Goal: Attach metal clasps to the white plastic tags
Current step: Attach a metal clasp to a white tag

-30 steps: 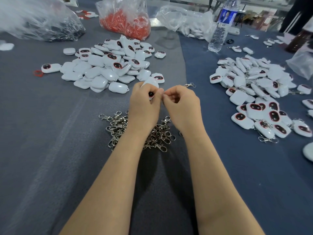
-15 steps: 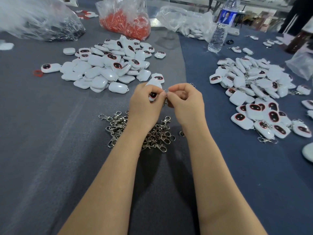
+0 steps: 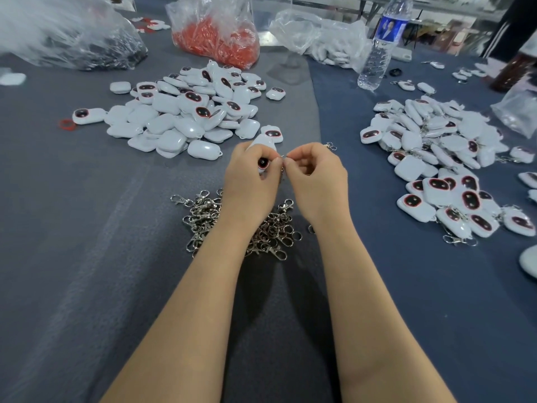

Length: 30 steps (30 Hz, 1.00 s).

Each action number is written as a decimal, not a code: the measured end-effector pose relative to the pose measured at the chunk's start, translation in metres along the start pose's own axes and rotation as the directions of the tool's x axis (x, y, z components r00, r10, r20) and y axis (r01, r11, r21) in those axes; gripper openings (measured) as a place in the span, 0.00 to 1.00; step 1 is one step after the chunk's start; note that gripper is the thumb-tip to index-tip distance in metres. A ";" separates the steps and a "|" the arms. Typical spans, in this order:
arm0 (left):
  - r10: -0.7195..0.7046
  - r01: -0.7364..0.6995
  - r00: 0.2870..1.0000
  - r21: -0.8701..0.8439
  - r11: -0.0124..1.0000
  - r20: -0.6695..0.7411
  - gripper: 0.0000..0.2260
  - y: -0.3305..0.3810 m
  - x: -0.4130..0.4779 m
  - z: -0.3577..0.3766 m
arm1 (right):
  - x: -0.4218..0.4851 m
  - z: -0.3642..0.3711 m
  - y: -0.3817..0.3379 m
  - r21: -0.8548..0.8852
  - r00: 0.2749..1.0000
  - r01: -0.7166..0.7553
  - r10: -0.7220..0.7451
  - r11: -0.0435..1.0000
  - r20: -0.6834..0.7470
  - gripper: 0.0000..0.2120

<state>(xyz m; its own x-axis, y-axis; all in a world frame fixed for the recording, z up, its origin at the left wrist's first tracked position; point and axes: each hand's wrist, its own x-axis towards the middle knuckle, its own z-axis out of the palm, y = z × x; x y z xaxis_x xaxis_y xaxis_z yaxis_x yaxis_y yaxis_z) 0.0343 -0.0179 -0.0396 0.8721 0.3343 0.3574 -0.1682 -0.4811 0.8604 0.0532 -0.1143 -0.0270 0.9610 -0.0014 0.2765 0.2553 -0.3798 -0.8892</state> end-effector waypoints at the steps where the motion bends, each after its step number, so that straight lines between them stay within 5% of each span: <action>1: 0.006 -0.006 1.000 0.007 1.000 0.007 0.03 0.000 0.000 0.001 | 0.000 0.000 0.000 -0.003 1.000 0.009 -0.009 1.000 0.003 0.04; 30: -0.009 0.007 0.999 0.070 0.998 0.038 0.06 0.001 -0.001 -0.001 | -0.004 0.002 -0.004 0.131 0.997 0.073 -0.069 0.989 -0.034 0.11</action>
<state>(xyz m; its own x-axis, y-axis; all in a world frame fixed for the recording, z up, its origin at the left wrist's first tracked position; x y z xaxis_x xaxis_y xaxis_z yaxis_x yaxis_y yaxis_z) 0.0331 -0.0179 -0.0387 0.8905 0.3076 0.3353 -0.1298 -0.5346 0.8351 0.0489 -0.1109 -0.0256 0.9370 -0.0063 0.3493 0.3363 -0.2547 -0.9067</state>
